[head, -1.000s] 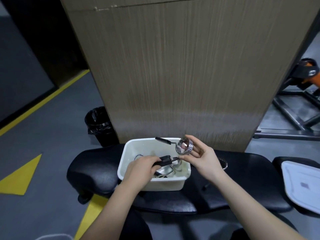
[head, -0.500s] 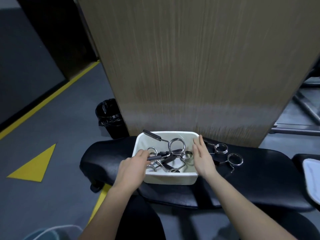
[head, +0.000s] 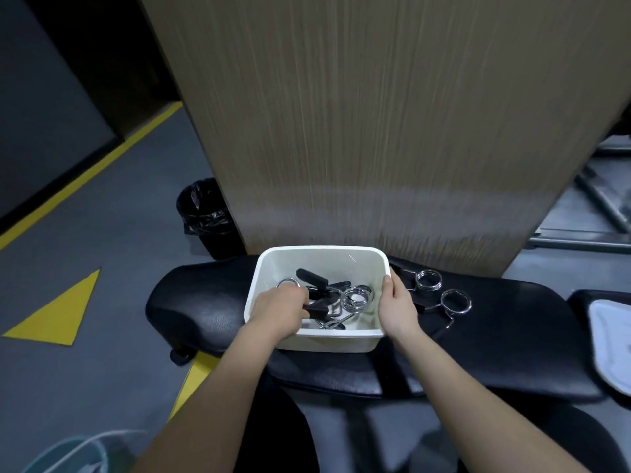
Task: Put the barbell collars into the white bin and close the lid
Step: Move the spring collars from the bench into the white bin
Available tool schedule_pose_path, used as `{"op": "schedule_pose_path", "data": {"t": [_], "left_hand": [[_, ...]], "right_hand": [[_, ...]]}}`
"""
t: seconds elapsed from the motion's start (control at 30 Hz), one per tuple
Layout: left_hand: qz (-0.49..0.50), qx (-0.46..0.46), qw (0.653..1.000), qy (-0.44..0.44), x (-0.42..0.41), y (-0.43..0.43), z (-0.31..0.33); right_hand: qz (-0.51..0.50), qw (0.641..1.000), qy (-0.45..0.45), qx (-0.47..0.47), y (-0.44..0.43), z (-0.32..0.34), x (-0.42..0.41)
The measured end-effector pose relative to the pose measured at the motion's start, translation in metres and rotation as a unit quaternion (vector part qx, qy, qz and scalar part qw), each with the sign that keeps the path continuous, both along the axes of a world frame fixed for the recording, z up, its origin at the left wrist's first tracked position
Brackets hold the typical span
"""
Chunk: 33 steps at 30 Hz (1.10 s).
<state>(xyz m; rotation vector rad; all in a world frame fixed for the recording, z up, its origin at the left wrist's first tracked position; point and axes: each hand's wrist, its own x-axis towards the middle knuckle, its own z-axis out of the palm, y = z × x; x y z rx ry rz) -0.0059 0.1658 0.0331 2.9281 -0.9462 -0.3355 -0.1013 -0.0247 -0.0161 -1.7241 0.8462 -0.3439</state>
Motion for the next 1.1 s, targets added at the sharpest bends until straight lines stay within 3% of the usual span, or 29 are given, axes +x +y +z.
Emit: {"op": "schedule_pose_path", "data": {"t": [0.1, 0.3, 0.5, 0.63, 0.73, 0.9, 1.1], "left_hand": [[-0.008, 0.03, 0.999, 0.042, 0.004, -0.014, -0.006], [0.03, -0.002, 0.989, 0.145, 0.019, -0.014, -0.023], [0.056, -0.161, 0.97, 0.176, 0.014, -0.001, -0.035], [0.021, -0.206, 0.952, 0.226, 0.007, 0.004, -0.034], [0.018, -0.181, 0.947, 0.266, 0.01, 0.002, -0.036], [0.091, -0.052, 0.946, 0.305, 0.014, -0.009, -0.036], [0.132, 0.04, 0.955, 0.261, 0.012, -0.017, -0.033]], "right_hand": [[-0.005, 1.0, 0.003, -0.008, 0.001, 0.0, 0.001], [-0.005, 1.0, -0.011, -0.008, 0.002, -0.004, 0.002], [-0.004, 1.0, -0.013, -0.02, 0.001, -0.007, 0.003], [-0.009, 1.0, -0.007, -0.028, 0.002, -0.009, 0.003], [-0.011, 0.999, -0.007, -0.033, 0.003, -0.008, 0.002], [-0.012, 1.0, -0.007, -0.026, 0.002, -0.008, 0.0], [-0.011, 1.0, -0.007, -0.025, 0.001, -0.011, 0.001]]}}
